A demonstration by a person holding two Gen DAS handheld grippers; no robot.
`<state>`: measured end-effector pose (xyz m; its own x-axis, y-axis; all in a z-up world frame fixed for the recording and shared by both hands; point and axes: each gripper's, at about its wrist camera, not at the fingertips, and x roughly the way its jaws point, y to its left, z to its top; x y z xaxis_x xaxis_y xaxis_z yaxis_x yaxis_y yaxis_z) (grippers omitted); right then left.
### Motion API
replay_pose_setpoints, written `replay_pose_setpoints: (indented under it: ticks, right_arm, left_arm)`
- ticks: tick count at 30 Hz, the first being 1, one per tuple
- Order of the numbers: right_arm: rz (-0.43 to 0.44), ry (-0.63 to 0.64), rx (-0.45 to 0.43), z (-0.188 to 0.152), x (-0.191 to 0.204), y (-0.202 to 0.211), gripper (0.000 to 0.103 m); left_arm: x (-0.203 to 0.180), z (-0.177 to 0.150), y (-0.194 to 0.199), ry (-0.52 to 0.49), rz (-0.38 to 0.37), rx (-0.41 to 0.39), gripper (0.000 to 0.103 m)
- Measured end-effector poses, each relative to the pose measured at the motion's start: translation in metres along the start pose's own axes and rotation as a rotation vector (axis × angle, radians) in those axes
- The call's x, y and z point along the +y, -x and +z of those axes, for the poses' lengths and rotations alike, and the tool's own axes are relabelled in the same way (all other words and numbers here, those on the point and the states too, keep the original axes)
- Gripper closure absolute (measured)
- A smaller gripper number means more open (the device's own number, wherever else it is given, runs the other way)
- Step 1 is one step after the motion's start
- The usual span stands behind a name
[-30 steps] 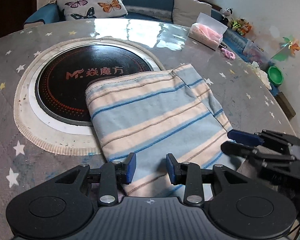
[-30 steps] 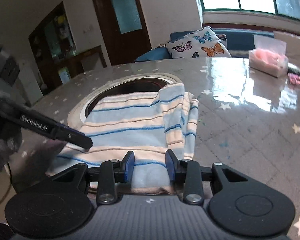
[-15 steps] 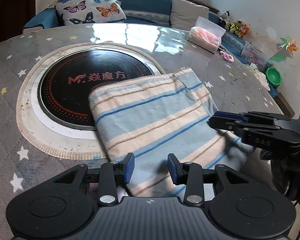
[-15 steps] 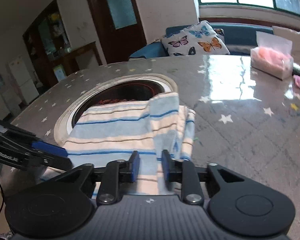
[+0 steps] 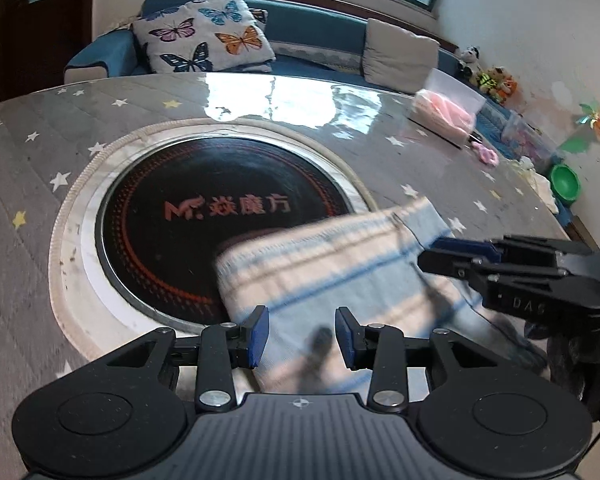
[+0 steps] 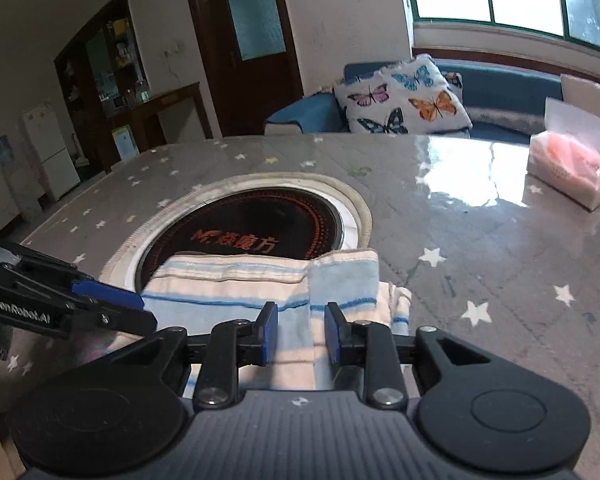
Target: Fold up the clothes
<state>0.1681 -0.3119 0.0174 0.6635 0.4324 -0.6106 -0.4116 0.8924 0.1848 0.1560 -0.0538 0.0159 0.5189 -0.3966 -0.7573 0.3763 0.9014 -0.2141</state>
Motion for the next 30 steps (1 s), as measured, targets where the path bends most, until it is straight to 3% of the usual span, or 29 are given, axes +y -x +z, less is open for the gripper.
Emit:
replay_pose_setpoints:
  ticks: [4,13,16,18,24,30]
  right_arm:
    - [-0.017,-0.028,0.032,-0.003,-0.011,-0.011,0.087]
    - [-0.028,0.009,0.015,0.010,-0.007,-0.007,0.084]
    - [-0.028,0.005,0.015,0.017,-0.011,-0.015,0.084]
    - [-0.033,0.000,0.037,0.016,-0.015,-0.023,0.084]
    - [-0.032,-0.010,0.040,0.012,-0.022,-0.024,0.084]
    - [-0.044,-0.013,0.043,0.012,-0.023,-0.027,0.083]
  left_arm:
    - [0.009,0.002,-0.011,-0.003,0.032,0.020,0.065]
    - [0.004,0.020,-0.011,-0.034,0.029,-0.031,0.066]
    - [0.004,0.023,-0.024,-0.046,0.034,-0.017,0.070]
    - [0.006,0.021,-0.032,-0.052,0.045,-0.010,0.078]
    - [0.005,0.026,-0.030,-0.061,0.048,-0.015,0.079]
    - [-0.023,0.039,-0.035,-0.109,-0.012,-0.034,0.079]
